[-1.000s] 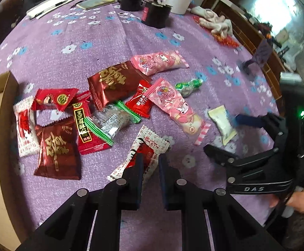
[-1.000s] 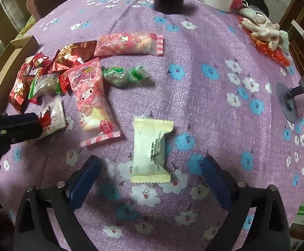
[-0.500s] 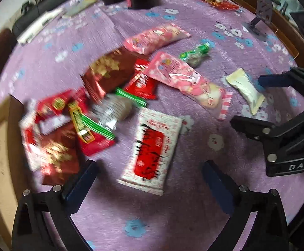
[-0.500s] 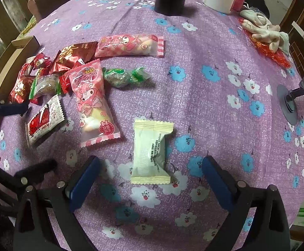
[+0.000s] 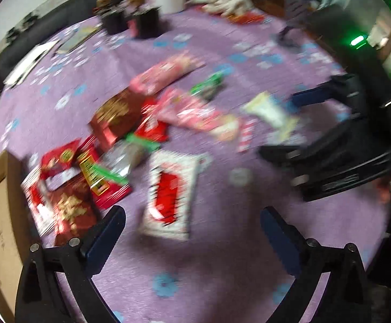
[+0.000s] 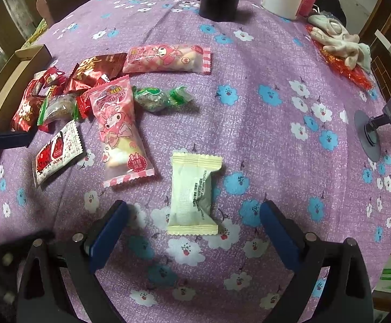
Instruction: Organize snacks
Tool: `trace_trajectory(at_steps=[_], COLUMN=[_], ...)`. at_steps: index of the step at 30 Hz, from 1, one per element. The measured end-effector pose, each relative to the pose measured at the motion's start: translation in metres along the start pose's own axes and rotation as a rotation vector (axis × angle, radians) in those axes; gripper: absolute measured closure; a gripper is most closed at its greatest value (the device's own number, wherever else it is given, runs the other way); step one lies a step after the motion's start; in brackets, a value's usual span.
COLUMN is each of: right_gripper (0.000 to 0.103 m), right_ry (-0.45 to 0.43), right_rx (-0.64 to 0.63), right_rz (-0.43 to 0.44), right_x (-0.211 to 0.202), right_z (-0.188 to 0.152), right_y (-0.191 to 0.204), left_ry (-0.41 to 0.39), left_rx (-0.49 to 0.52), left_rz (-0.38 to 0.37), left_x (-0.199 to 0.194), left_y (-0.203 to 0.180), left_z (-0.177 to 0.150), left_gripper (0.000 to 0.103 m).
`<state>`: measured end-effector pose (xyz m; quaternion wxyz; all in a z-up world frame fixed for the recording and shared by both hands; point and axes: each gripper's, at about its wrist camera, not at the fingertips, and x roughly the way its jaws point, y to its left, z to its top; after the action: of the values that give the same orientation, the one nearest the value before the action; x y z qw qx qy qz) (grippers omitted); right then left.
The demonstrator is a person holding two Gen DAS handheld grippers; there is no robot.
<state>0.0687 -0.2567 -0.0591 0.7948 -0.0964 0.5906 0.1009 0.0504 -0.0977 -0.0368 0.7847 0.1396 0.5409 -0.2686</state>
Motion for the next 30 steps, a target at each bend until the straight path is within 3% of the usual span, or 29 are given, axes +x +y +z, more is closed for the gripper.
trace_trajectory(at_steps=[2, 4, 6, 8, 11, 13, 16, 18, 30], right_gripper=[0.005, 0.006, 0.007, 0.016, 0.04, 0.06, 0.077, 0.078, 0.079], right_ry=[-0.013, -0.022, -0.017, -0.019, -0.029, -0.029, -0.023, -0.023, -0.063], right_rx=[-0.022, -0.052, -0.048, -0.043, -0.032, -0.023, -0.015, -0.015, 0.008], right_rz=[-0.037, -0.064, -0.044, -0.005, 0.034, 0.038, 0.03, 0.026, 0.019], right_x=[-0.002, -0.005, -0.004, -0.003, -0.006, -0.009, -0.011, -0.011, -0.024], right_z=[0.002, 0.004, 0.006, 0.009, 0.012, 0.014, 0.016, 0.015, -0.004], right_y=[0.003, 0.01, 0.011, 0.009, 0.007, 0.004, 0.003, 0.004, -0.002], left_ry=[0.032, 0.038, 0.054, 0.081, 0.078, 0.074, 0.085, 0.108, 0.062], left_rx=[-0.015, -0.043, -0.082, -0.111, -0.097, -0.078, -0.057, -0.066, -0.075], left_rz=[-0.058, -0.064, -0.09, -0.128, -0.134, -0.119, -0.125, -0.155, -0.151], left_x=[0.007, 0.013, 0.019, 0.026, 0.027, 0.024, 0.022, 0.021, 0.011], left_y=[-0.001, 0.003, 0.013, 0.018, 0.015, 0.005, -0.001, 0.0, -0.014], left_z=[0.009, 0.017, 0.024, 0.027, 0.024, 0.024, 0.027, 0.027, 0.013], left_gripper=[0.002, 0.002, 0.002, 0.002, 0.003, 0.011, 0.04, 0.075, 0.085])
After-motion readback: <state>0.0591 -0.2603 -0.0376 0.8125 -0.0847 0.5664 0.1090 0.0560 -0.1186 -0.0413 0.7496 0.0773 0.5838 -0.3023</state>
